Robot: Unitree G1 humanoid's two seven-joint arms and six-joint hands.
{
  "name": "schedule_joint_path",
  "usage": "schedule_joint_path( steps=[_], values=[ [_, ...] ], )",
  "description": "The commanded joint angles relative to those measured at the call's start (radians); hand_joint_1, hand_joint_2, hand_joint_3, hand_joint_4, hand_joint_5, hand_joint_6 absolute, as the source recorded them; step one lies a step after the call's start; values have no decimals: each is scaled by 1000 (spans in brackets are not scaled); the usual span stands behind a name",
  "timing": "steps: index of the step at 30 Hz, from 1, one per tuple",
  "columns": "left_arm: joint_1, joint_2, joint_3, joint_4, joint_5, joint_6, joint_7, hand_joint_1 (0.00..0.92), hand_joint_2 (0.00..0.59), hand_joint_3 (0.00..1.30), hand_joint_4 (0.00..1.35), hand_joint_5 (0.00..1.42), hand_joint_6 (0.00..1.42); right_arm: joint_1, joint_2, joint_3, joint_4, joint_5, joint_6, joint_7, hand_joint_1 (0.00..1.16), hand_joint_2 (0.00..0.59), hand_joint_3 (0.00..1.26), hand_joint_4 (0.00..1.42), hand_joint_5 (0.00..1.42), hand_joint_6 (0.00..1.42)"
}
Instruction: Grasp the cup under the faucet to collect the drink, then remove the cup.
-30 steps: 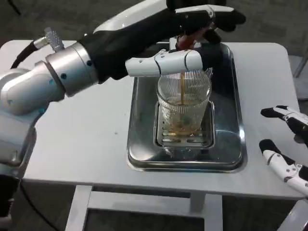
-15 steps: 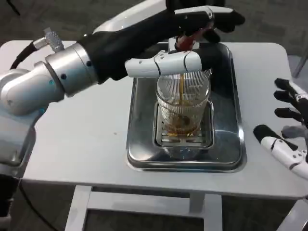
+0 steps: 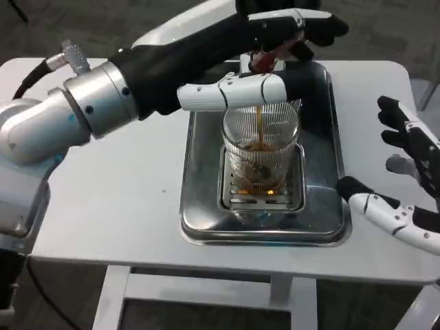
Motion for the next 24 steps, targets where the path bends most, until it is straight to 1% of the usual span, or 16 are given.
schedule_joint_path(
  steps=[1,8,12,19,21,24],
  values=[
    [44,26,-28,30,39,13,-36,0,121,182,151,235,239,-4,13,39,27,2,-42,-33,622,244,26,45,86,207],
    [39,28,-26,39,37,5,-37,0,121,182,151,235,239,-42,35,100,80,-18,-65,-90,625,243,25,44,86,210],
    [39,32,-23,38,34,5,-37,0,120,182,151,235,239,-87,49,131,128,-18,-80,-109,625,243,25,44,80,211],
    [41,35,-21,31,31,9,-40,0,111,182,151,235,239,-119,65,166,178,-26,-96,-142,626,243,16,35,75,199],
    [42,36,-21,27,31,11,-40,0,92,182,151,235,239,-125,71,173,193,-28,-102,-152,626,243,16,35,75,198],
    [42,39,-20,22,30,14,-41,0,87,182,151,235,239,-140,80,182,219,-28,-111,-164,626,243,16,35,72,196]
  ],
)
